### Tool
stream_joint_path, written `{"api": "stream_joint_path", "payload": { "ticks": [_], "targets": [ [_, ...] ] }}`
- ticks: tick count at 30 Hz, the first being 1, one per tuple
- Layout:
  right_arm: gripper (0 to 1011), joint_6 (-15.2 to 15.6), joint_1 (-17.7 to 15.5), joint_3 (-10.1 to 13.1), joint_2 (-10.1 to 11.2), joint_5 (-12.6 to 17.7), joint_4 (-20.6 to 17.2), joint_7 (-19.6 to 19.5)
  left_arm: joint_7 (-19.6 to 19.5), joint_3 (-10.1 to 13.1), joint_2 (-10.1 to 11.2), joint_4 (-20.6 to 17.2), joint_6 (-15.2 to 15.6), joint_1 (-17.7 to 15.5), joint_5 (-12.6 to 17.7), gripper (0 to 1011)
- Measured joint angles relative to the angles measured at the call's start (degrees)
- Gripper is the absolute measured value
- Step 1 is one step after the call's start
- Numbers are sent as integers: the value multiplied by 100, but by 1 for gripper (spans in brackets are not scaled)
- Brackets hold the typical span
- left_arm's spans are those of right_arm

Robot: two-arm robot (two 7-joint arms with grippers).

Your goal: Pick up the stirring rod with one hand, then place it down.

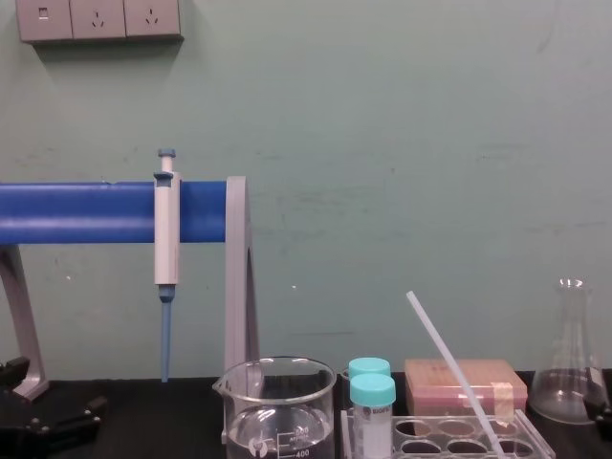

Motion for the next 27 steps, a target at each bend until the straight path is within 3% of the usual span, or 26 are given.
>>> {"api": "stream_joint_path", "payload": {
  "ticks": [27],
  "targets": [
    [1003,0,0,0,0,0,0,0,0,0,0,0,0,0,0,1000]
  ]
}}
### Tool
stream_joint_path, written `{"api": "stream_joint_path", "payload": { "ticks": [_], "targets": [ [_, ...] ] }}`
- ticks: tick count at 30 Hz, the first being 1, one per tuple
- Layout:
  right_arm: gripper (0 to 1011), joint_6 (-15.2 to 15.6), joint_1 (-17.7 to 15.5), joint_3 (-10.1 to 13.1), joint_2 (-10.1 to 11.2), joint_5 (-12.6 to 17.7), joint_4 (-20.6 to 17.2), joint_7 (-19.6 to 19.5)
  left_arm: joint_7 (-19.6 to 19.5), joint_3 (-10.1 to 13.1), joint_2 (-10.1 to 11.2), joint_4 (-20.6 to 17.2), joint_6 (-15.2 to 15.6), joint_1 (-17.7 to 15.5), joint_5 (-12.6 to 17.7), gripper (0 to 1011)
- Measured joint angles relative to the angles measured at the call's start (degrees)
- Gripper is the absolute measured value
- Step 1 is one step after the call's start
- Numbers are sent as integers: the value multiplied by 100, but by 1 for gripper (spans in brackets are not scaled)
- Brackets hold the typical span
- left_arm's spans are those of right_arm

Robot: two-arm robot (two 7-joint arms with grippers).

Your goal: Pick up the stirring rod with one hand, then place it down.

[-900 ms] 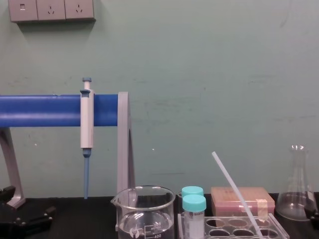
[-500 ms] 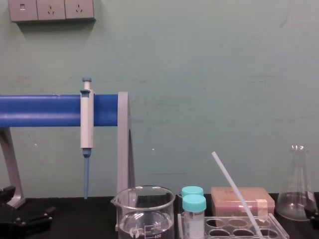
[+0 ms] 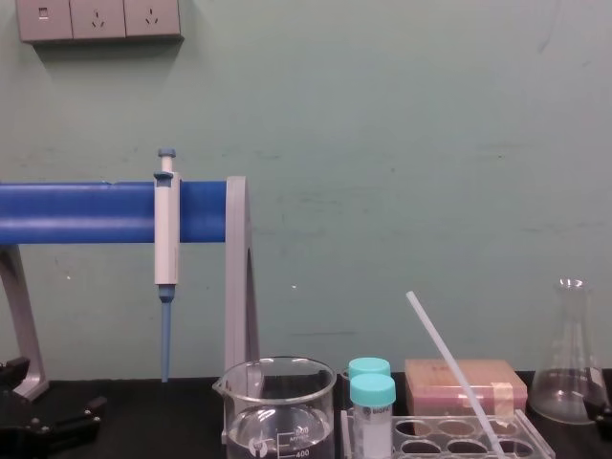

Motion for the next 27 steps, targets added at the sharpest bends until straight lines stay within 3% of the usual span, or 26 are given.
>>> {"api": "stream_joint_path", "payload": {
  "ticks": [27],
  "targets": [
    [1003,0,0,0,0,0,0,0,0,0,0,0,0,0,0,1000]
  ]
}}
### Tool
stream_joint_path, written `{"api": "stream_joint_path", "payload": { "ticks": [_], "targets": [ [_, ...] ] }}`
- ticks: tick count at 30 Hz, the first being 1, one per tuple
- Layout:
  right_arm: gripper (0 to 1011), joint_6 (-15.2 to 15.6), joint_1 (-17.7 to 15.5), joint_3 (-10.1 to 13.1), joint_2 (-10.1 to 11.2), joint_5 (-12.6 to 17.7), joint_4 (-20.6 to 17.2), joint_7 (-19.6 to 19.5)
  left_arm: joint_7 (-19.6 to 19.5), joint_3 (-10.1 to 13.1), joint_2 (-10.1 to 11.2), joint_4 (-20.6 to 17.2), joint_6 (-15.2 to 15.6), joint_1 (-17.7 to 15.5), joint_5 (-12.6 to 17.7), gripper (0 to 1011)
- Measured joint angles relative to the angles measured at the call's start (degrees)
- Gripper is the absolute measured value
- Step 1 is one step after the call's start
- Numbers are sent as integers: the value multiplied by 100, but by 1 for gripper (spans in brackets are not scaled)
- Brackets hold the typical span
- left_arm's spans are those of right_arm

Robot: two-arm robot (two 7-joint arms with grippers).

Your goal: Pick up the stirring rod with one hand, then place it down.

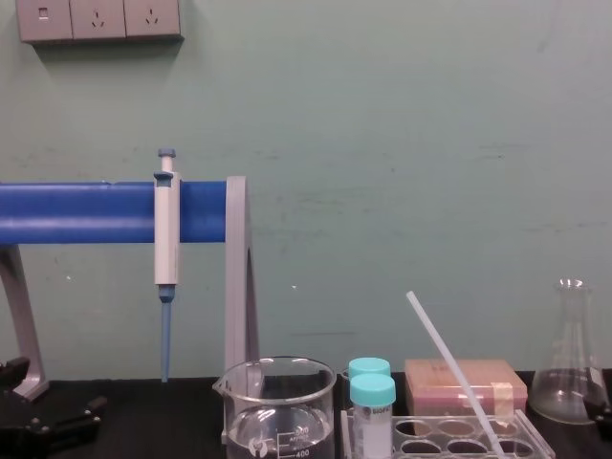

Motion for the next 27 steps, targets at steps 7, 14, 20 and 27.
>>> {"api": "stream_joint_path", "payload": {
  "ticks": [7,14,20,27],
  "targets": [
    [1003,0,0,0,0,0,0,0,0,0,0,0,0,0,0,1000],
    [1003,0,0,0,0,0,0,0,0,0,0,0,0,0,0,1000],
    [1003,0,0,0,0,0,0,0,0,0,0,0,0,0,0,1000],
    [1003,-11,-1,15,-3,-13,0,12,0,0,0,0,0,0,0,1000]
  ]
}}
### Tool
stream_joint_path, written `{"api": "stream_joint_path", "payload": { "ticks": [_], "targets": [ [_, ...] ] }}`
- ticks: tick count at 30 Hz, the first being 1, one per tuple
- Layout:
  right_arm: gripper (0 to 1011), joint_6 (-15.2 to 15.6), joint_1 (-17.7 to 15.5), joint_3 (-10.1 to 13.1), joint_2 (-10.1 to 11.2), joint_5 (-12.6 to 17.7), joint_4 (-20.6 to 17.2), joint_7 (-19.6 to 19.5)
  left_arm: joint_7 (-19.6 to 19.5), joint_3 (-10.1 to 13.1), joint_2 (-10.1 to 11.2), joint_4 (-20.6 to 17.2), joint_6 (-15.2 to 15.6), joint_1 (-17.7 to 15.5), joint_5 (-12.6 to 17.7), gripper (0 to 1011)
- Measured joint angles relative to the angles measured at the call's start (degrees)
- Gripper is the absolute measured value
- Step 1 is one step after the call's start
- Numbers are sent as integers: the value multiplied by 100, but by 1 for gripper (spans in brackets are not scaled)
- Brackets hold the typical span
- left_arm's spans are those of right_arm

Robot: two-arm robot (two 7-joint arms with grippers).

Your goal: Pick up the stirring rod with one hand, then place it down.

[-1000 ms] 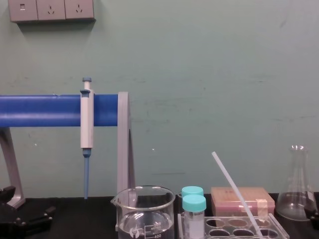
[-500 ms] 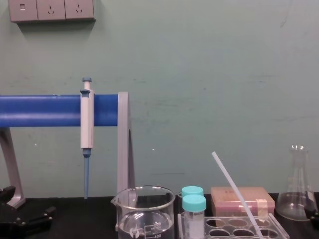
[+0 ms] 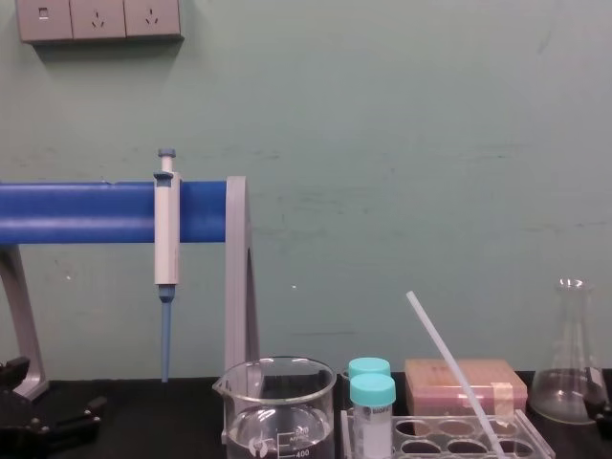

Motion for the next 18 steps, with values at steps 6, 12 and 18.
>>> {"api": "stream_joint_path", "payload": {
  "ticks": [6,12,18],
  "targets": [
    [1003,-150,10,88,-27,55,10,315,0,0,0,0,0,0,0,1000],
    [1003,-328,126,160,-82,175,77,726,0,0,0,0,0,0,0,1000],
    [1003,-486,292,189,-172,229,194,1045,0,0,0,0,0,0,0,1000]
  ]
}}
